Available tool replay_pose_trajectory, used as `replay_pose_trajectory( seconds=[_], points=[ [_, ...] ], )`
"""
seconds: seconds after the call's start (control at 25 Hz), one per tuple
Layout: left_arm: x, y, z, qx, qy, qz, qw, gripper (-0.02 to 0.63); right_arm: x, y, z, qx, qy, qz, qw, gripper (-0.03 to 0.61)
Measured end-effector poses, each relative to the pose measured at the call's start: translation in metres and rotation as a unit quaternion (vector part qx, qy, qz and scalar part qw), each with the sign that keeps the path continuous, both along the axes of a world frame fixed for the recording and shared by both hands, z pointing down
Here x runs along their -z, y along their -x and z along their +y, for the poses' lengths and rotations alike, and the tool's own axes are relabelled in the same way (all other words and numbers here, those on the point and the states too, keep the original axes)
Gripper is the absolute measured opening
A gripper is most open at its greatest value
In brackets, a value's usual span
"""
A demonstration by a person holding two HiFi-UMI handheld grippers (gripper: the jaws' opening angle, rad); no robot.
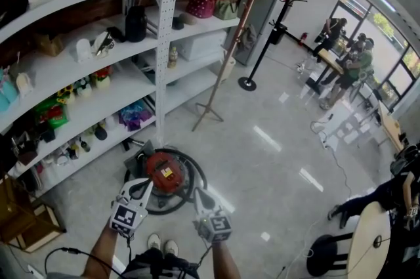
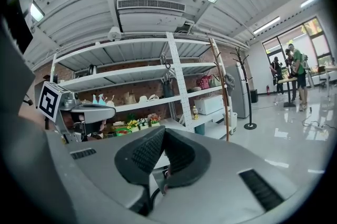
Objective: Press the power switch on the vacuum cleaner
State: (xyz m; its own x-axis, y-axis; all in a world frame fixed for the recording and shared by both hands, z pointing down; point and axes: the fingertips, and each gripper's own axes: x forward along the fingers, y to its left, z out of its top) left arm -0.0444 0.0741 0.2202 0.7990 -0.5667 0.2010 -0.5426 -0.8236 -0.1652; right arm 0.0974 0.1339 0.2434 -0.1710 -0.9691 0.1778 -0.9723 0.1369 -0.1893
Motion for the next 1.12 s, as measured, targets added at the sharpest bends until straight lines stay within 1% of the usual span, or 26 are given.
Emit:
replay_pose_trajectory(
  seconds=[0.08, 0.28, 0.52, 0.76, 0.88, 1.0, 1.12],
  points=[
    [0.004, 0.0, -0.001, -0.001, -0.004, -0.001, 1.0, 0.006, 0.006, -0.002, 0.0, -0.001, -0.004, 0.003, 1.0, 0.012],
    [0.015, 0.001, -0.002, 0.007, -0.001, 0.015, 0.9999, 0.006, 0.022, -0.01, 0.002, -0.007, -0.018, 0.004, 1.0, 0.012],
    [0.025, 0.008, -0.002, 0.012, -0.02, 0.002, 0.9997, 0.006, 0.034, -0.015, 0.007, -0.009, -0.027, 0.009, 1.0, 0.011],
    [0.038, 0.015, -0.003, 0.026, -0.028, 0.02, 0.9991, 0.006, 0.044, -0.013, 0.008, -0.005, -0.037, 0.013, 0.999, 0.011],
    [0.038, 0.018, -0.003, 0.024, -0.027, 0.01, 0.9993, 0.006, 0.052, -0.013, 0.008, -0.008, -0.043, 0.015, 0.999, 0.012],
    [0.041, 0.02, -0.004, 0.024, -0.031, 0.012, 0.9992, 0.006, 0.055, -0.01, 0.009, -0.003, -0.045, 0.011, 0.999, 0.012],
    [0.04, 0.025, -0.003, 0.029, -0.032, 0.011, 0.999, 0.006, 0.055, -0.012, 0.013, -0.005, -0.047, 0.018, 0.999, 0.012]
  ],
)
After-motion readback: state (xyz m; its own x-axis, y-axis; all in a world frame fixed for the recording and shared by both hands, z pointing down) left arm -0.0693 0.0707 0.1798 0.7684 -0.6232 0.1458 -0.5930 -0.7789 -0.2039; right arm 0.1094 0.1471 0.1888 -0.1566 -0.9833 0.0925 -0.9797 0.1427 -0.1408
